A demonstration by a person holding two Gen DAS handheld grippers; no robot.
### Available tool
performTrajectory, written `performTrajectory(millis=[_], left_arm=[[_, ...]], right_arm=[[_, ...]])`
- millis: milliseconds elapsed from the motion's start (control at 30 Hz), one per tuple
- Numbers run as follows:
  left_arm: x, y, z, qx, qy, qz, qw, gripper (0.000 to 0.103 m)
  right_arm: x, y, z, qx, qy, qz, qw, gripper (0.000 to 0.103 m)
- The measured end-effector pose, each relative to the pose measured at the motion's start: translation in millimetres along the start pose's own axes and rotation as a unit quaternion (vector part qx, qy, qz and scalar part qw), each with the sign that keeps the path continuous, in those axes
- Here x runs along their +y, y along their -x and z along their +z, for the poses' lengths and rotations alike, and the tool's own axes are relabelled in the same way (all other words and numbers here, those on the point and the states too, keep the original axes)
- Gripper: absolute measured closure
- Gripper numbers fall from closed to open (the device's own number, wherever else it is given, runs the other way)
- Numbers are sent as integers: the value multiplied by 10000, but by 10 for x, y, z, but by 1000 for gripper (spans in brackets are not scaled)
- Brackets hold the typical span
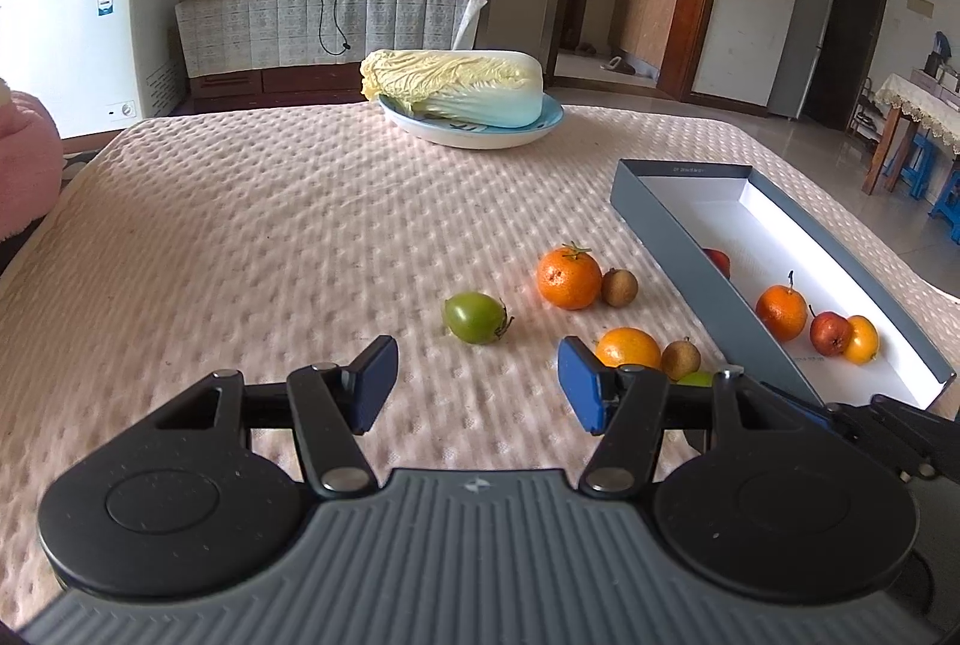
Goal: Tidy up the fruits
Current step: 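Move both open tools back toward the fruits on the blanket, then grasp the green lime with the right tool while the left tool grasps the orange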
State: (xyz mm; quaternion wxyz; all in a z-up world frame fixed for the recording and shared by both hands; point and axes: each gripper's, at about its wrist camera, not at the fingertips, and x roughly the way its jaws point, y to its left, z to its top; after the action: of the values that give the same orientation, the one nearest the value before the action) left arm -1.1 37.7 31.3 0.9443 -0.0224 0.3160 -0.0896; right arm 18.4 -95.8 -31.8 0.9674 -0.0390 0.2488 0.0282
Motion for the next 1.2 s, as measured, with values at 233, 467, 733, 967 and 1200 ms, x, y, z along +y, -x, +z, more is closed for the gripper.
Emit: performTrajectory(millis=[233,467,733,967,1200], left_arm=[[22,-22,-6,26,-11,-24,10000,38],[26,-58,-7,61,-9,-43,10000,38],[-93,-144,-8,128,-140,-159,9997,38],[-405,-289,-12,199,-482,-467,9975,38],[-583,-467,-31,236,-576,-432,9971,38]], right_arm=[[55,-153,21,57,39,-84,9999,67],[118,-210,25,149,383,-217,9989,75],[45,12,52,200,386,182,9989,75],[-37,232,34,359,654,637,9952,75],[-237,347,68,354,590,725,9950,75]])
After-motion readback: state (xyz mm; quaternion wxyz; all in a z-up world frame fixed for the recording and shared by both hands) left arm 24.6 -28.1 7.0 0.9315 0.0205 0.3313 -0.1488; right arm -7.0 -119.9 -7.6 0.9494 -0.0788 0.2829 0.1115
